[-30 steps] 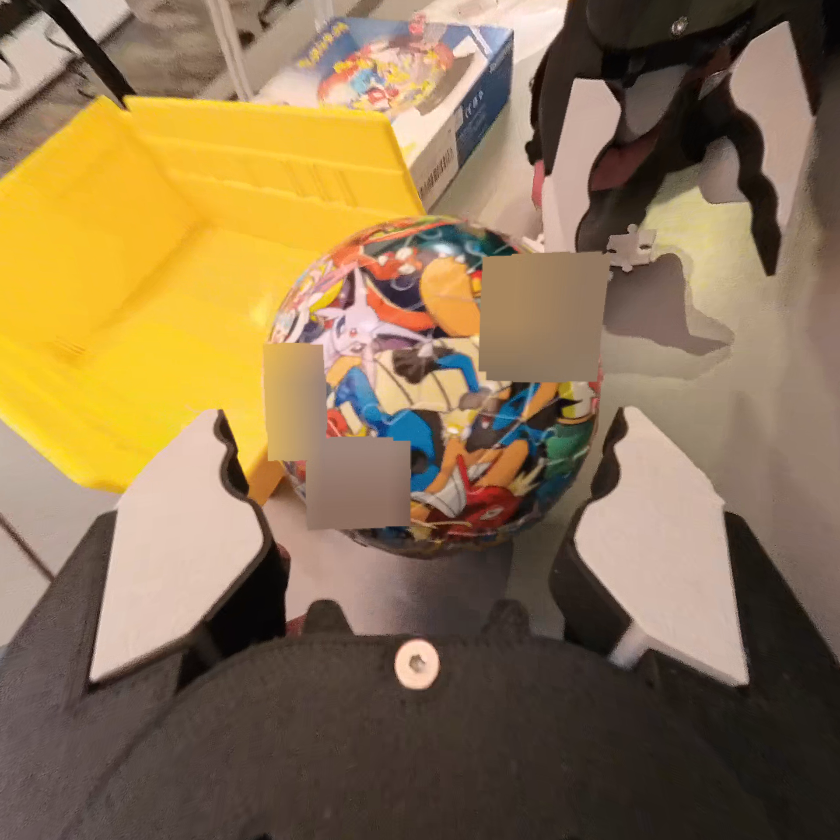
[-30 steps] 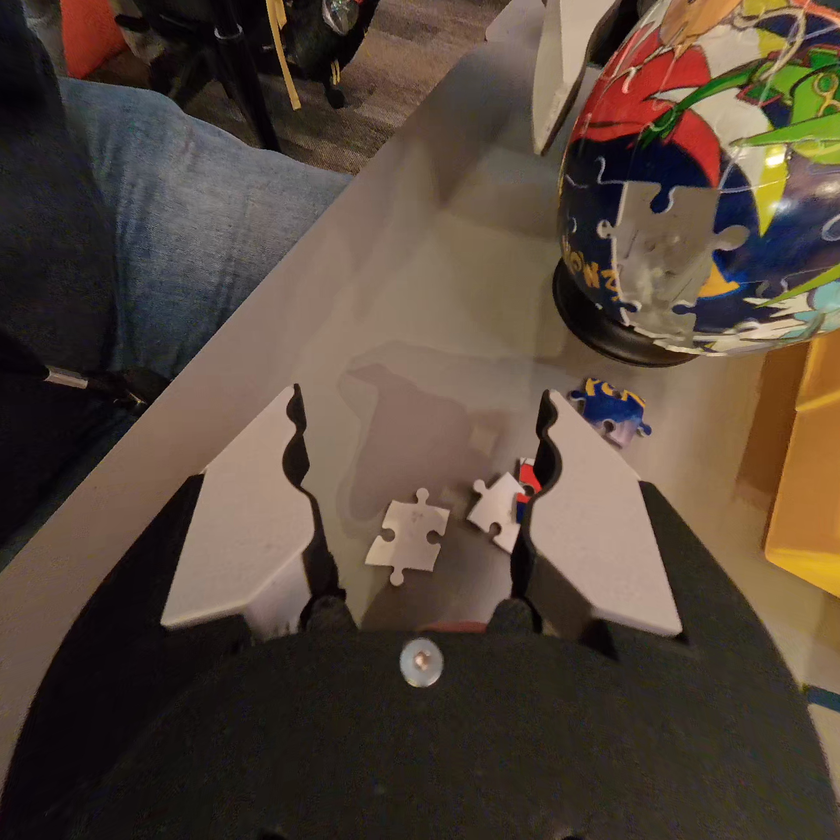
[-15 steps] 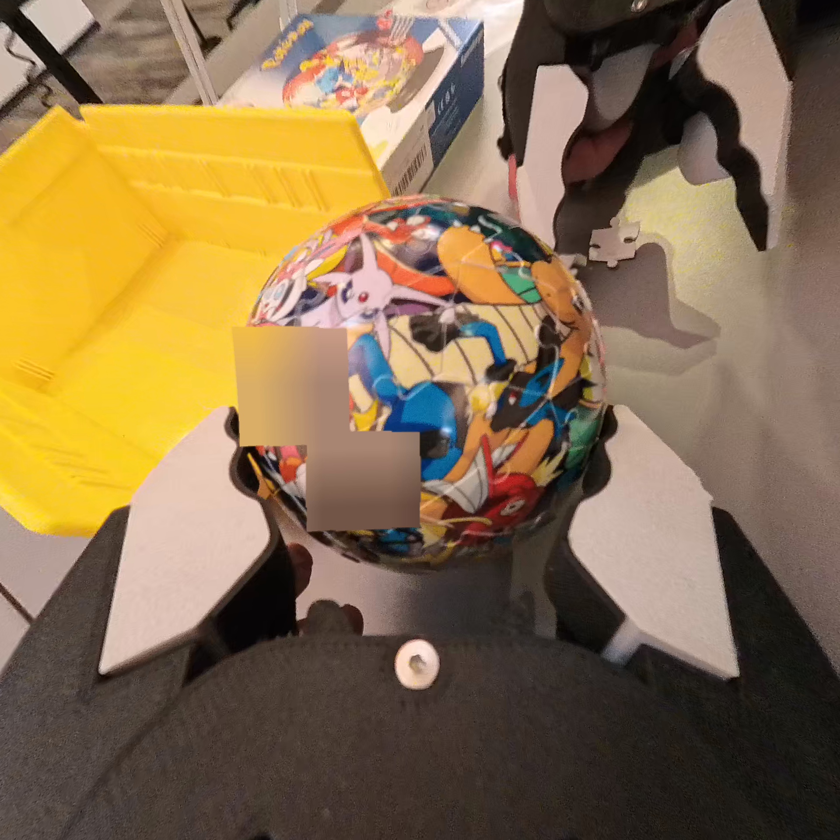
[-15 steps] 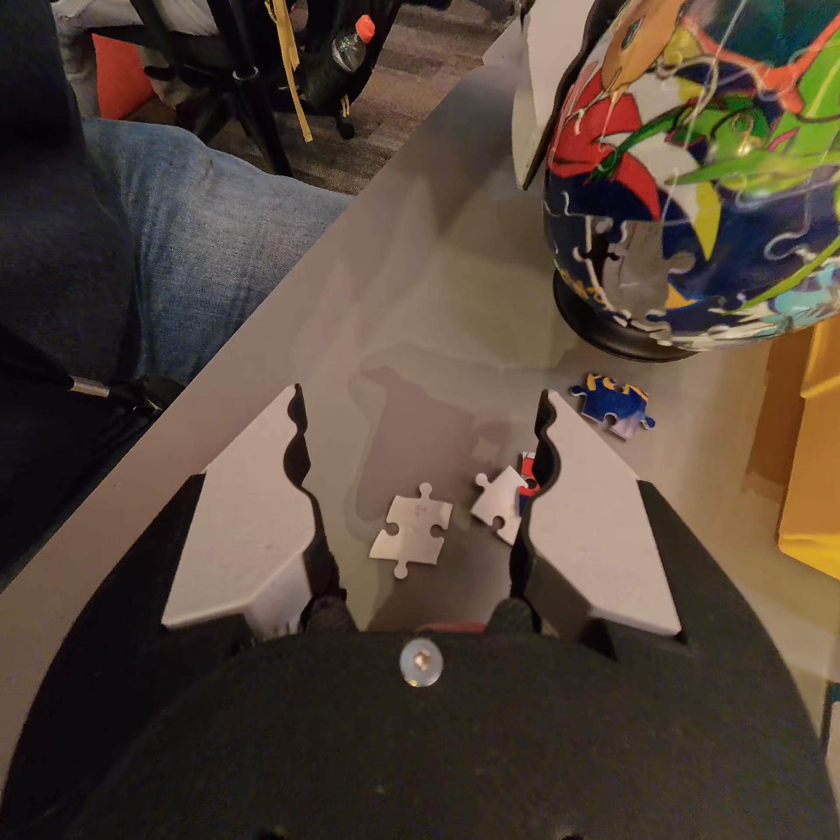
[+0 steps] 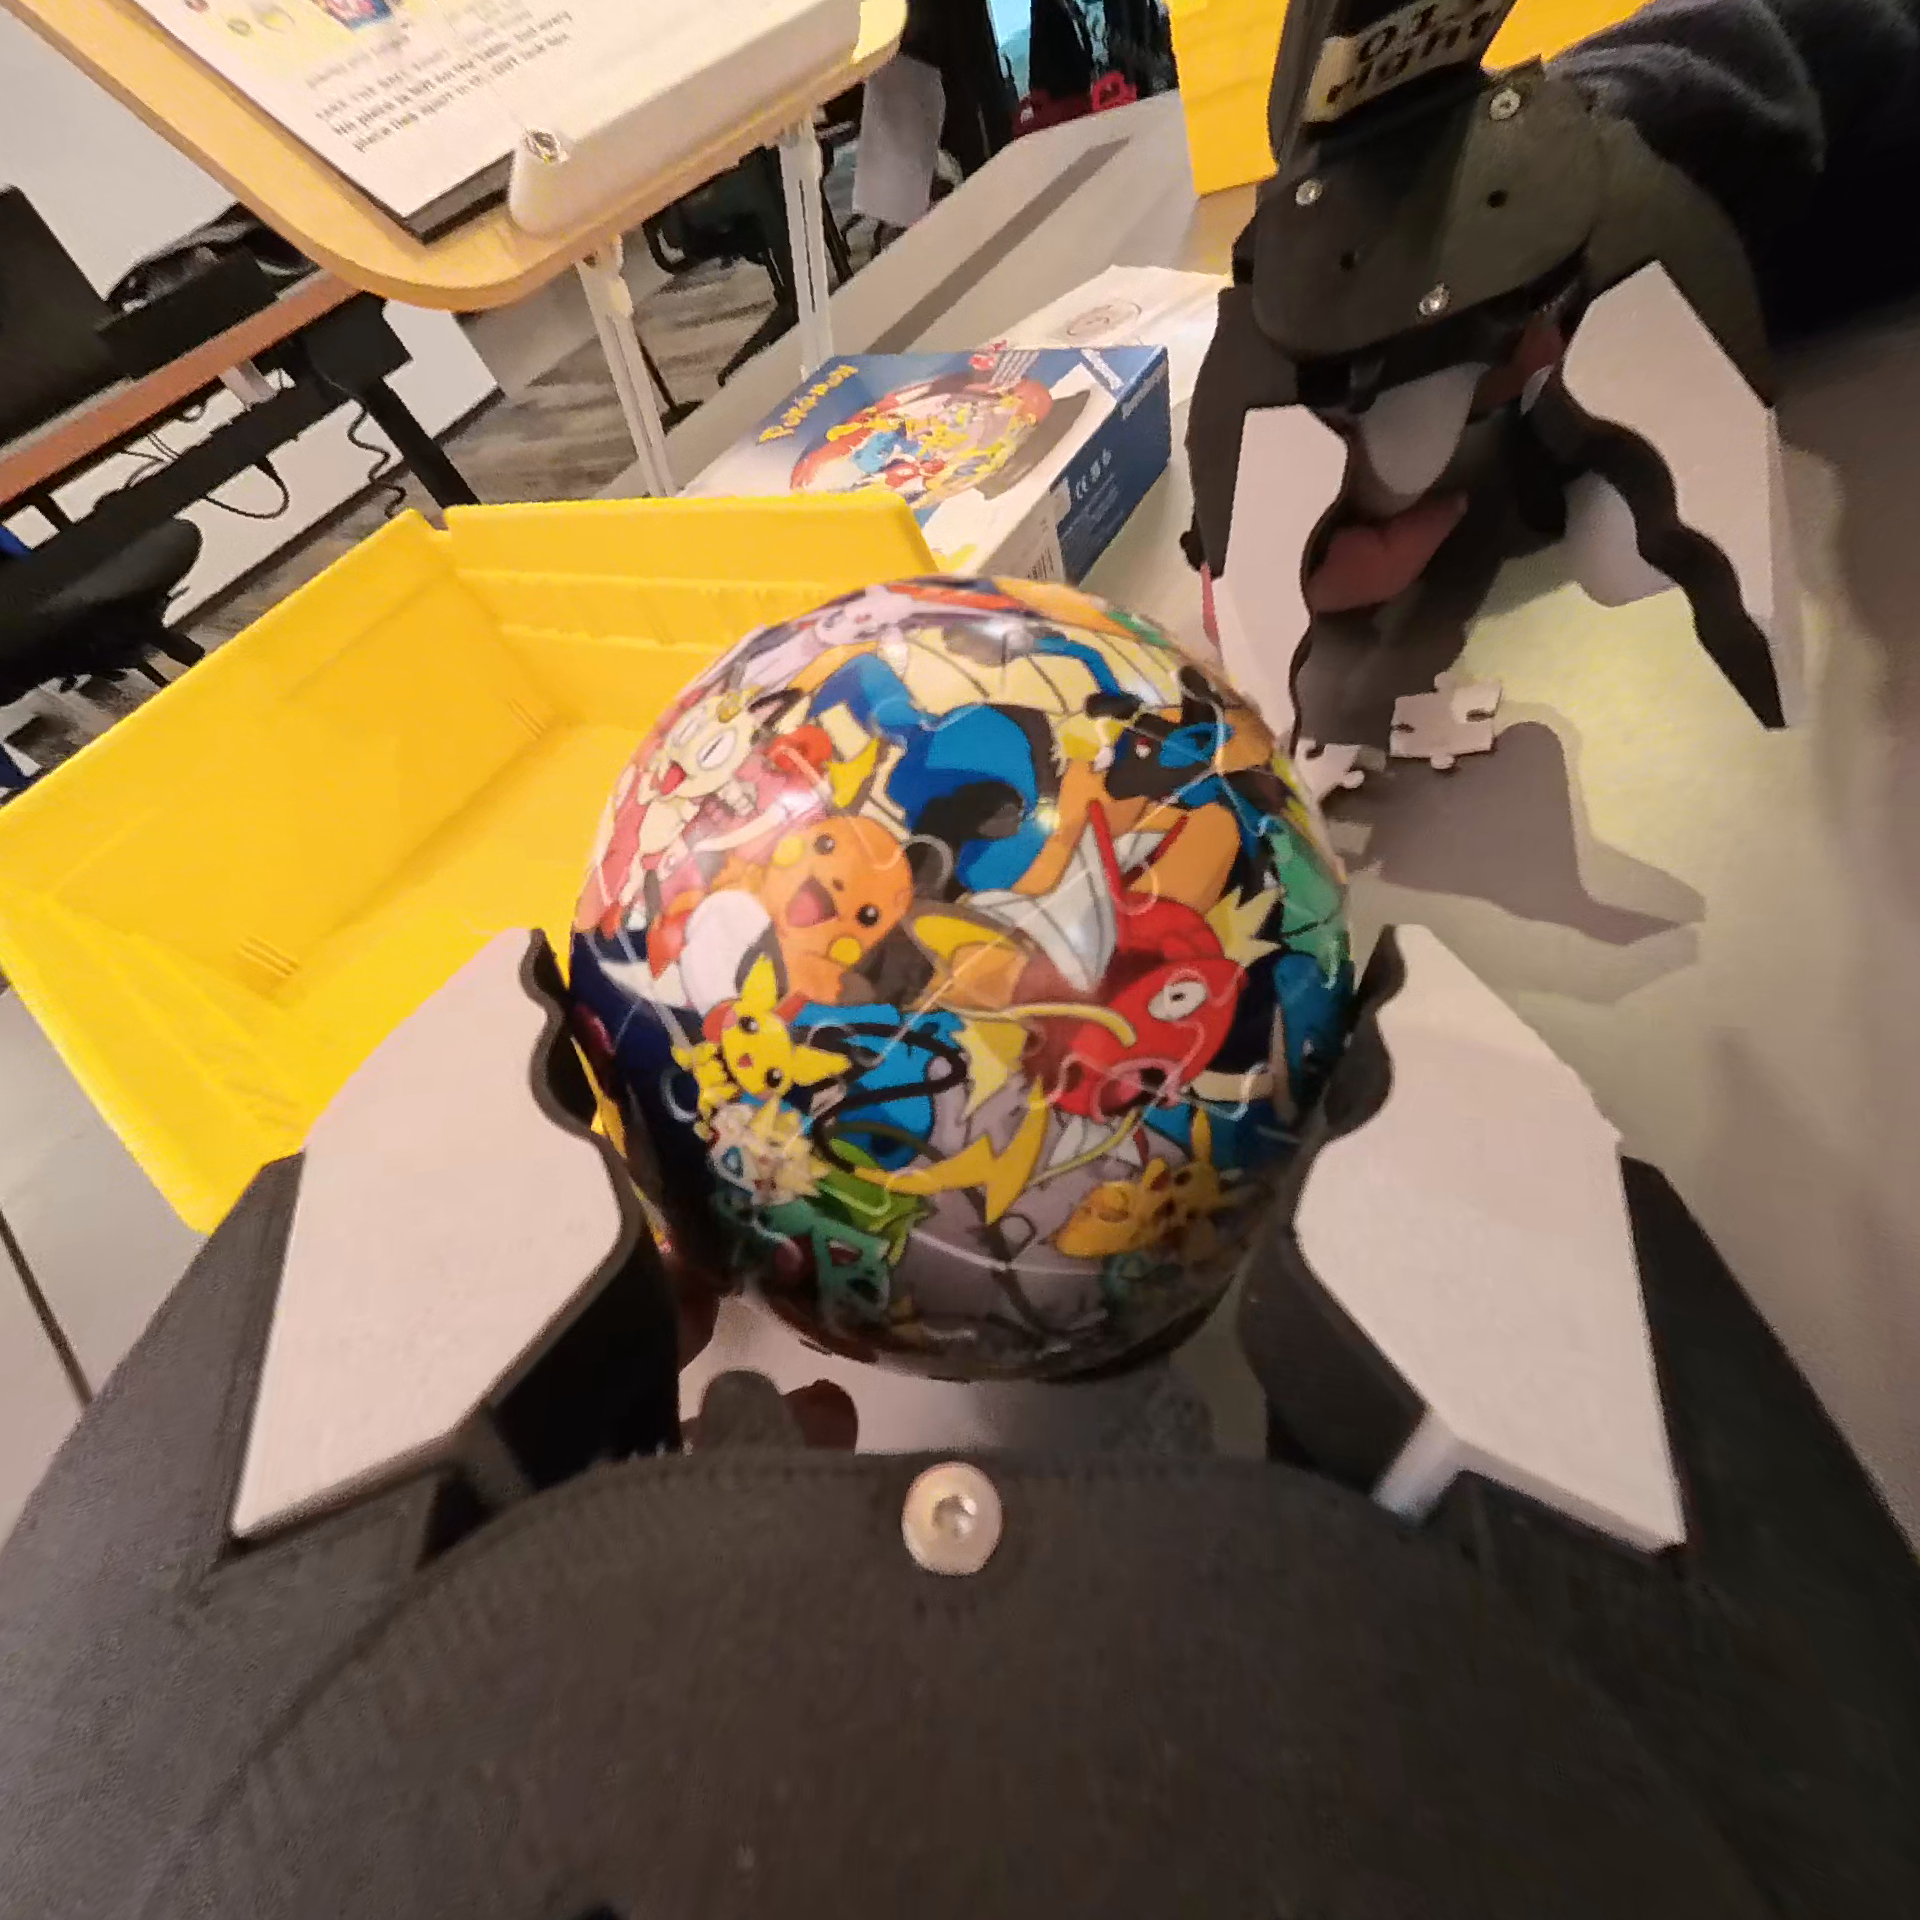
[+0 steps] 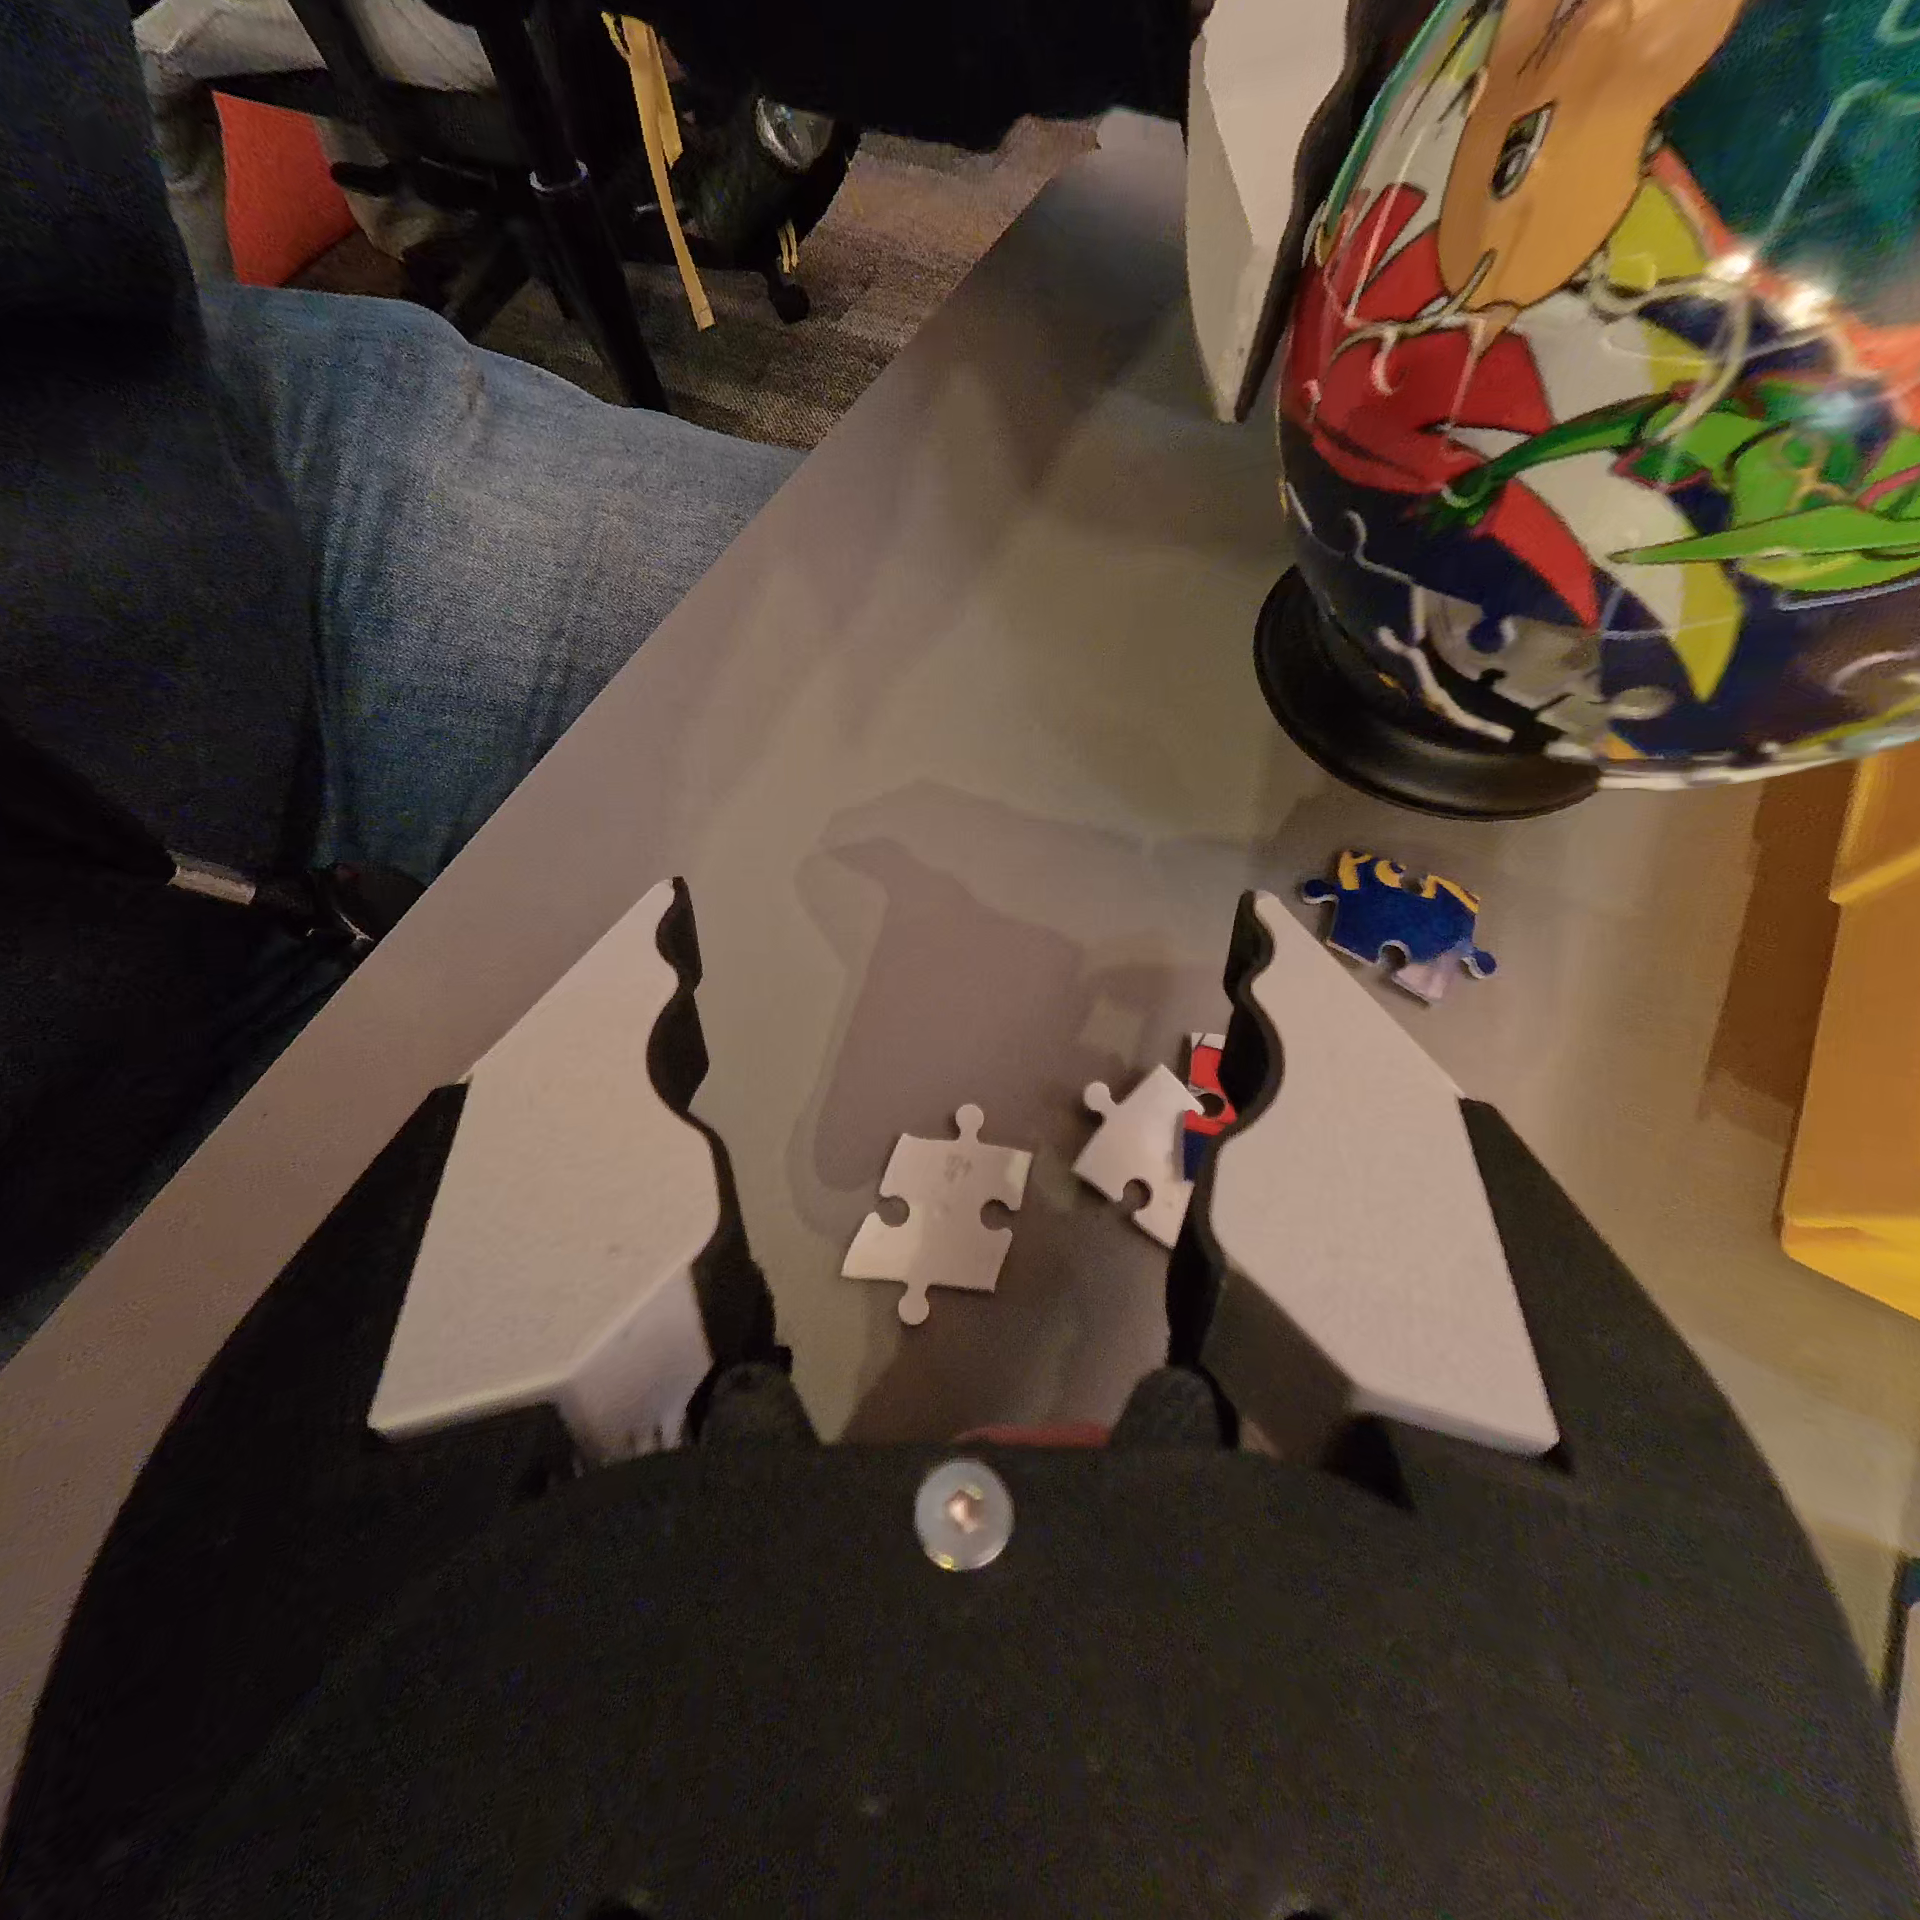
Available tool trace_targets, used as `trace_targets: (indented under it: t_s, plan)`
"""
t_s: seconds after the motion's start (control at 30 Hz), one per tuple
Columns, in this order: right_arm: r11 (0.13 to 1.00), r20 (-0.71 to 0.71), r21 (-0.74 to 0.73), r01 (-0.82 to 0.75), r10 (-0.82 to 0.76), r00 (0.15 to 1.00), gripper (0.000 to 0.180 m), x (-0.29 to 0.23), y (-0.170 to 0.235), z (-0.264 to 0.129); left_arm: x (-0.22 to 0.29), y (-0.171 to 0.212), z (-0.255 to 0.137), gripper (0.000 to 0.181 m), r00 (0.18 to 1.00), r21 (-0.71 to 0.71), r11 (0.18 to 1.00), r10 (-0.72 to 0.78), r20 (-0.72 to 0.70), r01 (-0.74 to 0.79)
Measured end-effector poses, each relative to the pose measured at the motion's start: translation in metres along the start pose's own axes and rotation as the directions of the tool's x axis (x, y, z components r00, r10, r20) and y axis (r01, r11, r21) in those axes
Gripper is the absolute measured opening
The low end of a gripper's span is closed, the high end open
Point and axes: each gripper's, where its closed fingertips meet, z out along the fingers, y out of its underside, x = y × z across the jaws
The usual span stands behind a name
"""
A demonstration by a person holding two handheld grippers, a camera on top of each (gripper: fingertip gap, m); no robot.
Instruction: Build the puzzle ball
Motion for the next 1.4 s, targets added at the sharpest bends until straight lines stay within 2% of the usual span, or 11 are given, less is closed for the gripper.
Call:
trace_targets:
  t_s: [0.17,0.3,0.47,0.53,0.6,0.77,0.97,1.2,1.4]
  plan:
    - [1.000,0.001,-0.002,0.004,-0.004,1.000,0.100,-0.001,0.000,0.000,0.006,-0.004,0.016,0.137,0.999,0.093,0.995,-0.036,0.013,0.035]
    - [1.000,-0.001,-0.005,0.007,-0.007,1.000,0.100,-0.001,0.001,0.001,0.003,-0.001,0.016,0.138,0.999,0.092,0.995,-0.028,0.019,0.026]
    - [1.000,0.002,-0.012,0.009,-0.009,1.000,0.100,-0.001,0.001,0.001,0.001,0.020,0.004,0.139,0.998,-0.034,0.998,-0.056,0.003,0.056]
    - [1.000,0.002,-0.011,0.010,-0.010,1.000,0.100,-0.001,0.001,0.001,0.001,0.027,-0.001,0.136,1.000,-0.096,0.995,-0.013,0.002,0.013]
    - [1.000,0.004,-0.006,0.009,-0.009,1.000,0.100,-0.002,0.001,0.001,0.007,0.035,-0.005,0.146,0.995,-0.160,0.984,-0.084,-0.051,0.075]
    - [1.000,0.018,0.027,-0.010,0.010,1.000,0.100,-0.001,-0.002,-0.003,-0.005,0.013,-0.005,0.147,0.994,-0.231,0.968,-0.107,-0.021,0.100]
    - [0.999,0.028,0.047,-0.022,0.021,0.999,0.100,-0.002,-0.003,-0.007,0.004,0.026,0.013,0.147,0.994,-0.495,0.869,-0.076,-0.084,0.025]
    - [0.998,0.034,0.063,-0.029,0.027,0.999,0.099,-0.002,-0.004,-0.010,0.007,0.022,0.014,0.144,0.996,-0.485,0.874,-0.021,-0.091,-0.026]
    - [0.998,0.035,0.063,-0.028,0.026,0.999,0.099,-0.003,-0.004,-0.011,0.009,0.017,0.014,0.144,0.997,-0.383,0.921,0.054,-0.046,-0.067]
